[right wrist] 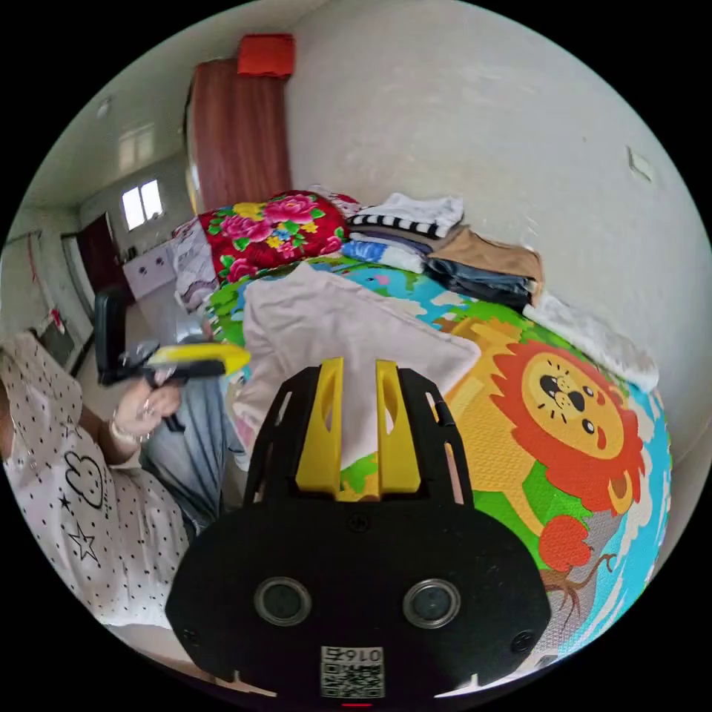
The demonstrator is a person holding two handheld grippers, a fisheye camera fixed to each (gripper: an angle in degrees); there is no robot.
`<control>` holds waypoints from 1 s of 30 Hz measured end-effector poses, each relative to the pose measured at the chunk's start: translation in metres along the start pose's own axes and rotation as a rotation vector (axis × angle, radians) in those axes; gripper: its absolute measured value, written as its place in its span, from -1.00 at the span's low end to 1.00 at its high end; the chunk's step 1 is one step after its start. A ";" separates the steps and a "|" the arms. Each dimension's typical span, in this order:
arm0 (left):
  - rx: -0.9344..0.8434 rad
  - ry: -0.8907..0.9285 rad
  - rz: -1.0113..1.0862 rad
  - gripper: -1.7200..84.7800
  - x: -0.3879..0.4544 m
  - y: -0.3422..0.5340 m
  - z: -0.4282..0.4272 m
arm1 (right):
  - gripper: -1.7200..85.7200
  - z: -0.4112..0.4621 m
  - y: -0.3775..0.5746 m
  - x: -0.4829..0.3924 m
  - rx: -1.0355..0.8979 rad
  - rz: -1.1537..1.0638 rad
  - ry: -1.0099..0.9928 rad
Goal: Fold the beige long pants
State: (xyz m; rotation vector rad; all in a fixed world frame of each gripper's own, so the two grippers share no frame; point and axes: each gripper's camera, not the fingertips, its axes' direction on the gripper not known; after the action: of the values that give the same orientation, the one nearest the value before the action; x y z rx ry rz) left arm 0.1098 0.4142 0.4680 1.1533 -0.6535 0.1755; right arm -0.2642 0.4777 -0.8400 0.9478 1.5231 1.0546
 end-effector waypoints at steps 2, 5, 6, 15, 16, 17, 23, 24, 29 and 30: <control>-0.003 -0.066 0.013 -0.97 -0.019 -0.016 0.002 | -0.79 0.000 0.005 -0.049 -0.007 -0.094 0.027; -0.148 -0.072 0.070 -0.94 -0.039 -0.039 0.026 | -0.77 0.010 0.009 -0.113 -0.063 -0.230 0.107; -0.191 -0.070 0.093 -0.91 -0.042 -0.044 0.035 | -0.77 0.013 0.011 -0.132 -0.080 -0.267 0.167; -0.342 0.002 0.373 -0.81 -0.024 -0.048 0.082 | -0.83 0.018 0.000 -0.183 -0.152 -0.295 0.309; -0.349 -0.014 0.396 -0.90 -0.022 -0.048 0.085 | -0.84 0.018 -0.001 -0.186 -0.156 -0.301 0.312; -0.346 -0.024 0.409 -0.95 -0.021 -0.049 0.086 | -0.89 0.016 -0.003 -0.192 -0.151 -0.302 0.320; -0.292 0.015 0.494 -0.98 -0.022 -0.054 0.071 | -0.96 -0.003 -0.011 -0.210 -0.127 -0.293 0.307; -0.304 0.033 0.505 -0.98 -0.025 -0.053 0.072 | -0.96 -0.006 -0.011 -0.211 -0.126 -0.289 0.284; -0.371 0.058 0.511 -0.97 -0.035 -0.039 0.082 | -0.94 0.006 -0.002 -0.220 -0.183 -0.313 0.271; -0.362 0.062 0.489 -0.97 -0.039 -0.040 0.079 | -0.93 0.007 0.001 -0.223 -0.193 -0.329 0.282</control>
State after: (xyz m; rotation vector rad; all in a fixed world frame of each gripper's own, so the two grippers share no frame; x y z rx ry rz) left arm 0.0655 0.3347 0.4335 0.6239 -0.8653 0.4849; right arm -0.2169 0.2700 -0.7741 0.4076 1.6998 1.1016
